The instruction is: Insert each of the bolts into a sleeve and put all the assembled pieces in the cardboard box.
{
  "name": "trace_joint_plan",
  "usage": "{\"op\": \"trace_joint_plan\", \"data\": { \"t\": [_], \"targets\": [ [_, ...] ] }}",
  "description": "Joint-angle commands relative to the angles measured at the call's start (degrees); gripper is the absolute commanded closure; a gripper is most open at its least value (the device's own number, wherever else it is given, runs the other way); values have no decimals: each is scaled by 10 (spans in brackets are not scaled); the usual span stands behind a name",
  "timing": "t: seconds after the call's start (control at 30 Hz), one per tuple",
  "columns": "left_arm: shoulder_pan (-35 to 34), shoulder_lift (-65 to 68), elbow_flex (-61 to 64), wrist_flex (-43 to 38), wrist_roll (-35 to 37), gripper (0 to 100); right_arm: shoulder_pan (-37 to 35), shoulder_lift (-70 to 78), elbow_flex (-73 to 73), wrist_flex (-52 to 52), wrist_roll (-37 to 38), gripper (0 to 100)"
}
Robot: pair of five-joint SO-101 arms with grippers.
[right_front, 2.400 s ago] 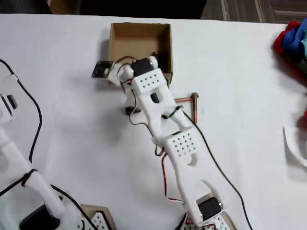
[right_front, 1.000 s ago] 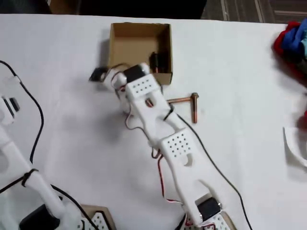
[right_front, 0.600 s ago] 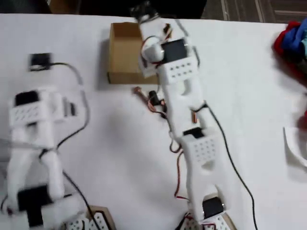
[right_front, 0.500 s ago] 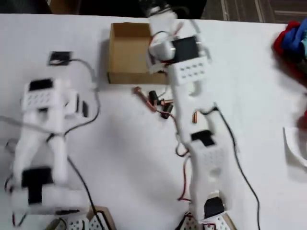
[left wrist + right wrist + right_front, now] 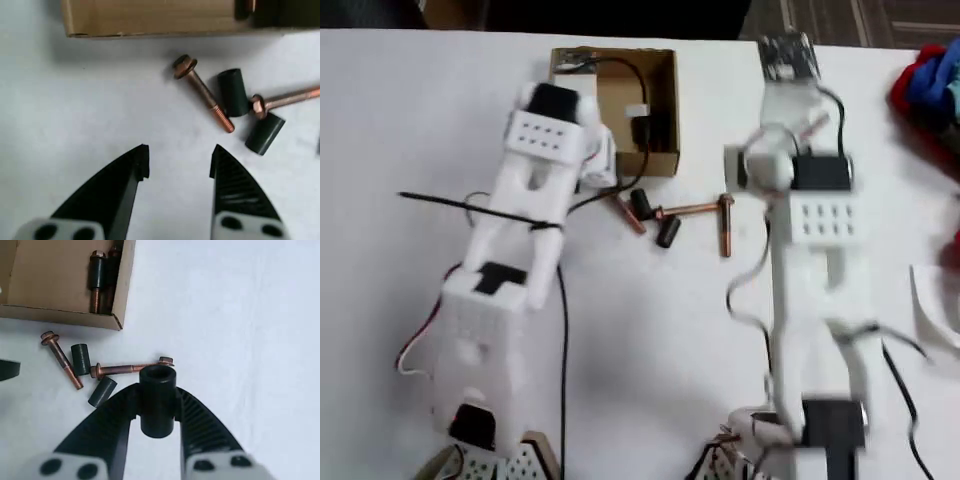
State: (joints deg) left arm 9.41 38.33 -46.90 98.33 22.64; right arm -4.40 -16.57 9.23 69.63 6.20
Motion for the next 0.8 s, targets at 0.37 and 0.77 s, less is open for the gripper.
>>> {"op": "trace_joint_plan", "data": {
  "t": [0.37, 0.77],
  "targets": [
    [31, 183, -174, 5, 178, 786, 73, -160, 157, -75, -4, 978],
    [11, 277, -266, -32, 183, 786, 74, -160, 191, -79, -5, 978]
  ]
}}
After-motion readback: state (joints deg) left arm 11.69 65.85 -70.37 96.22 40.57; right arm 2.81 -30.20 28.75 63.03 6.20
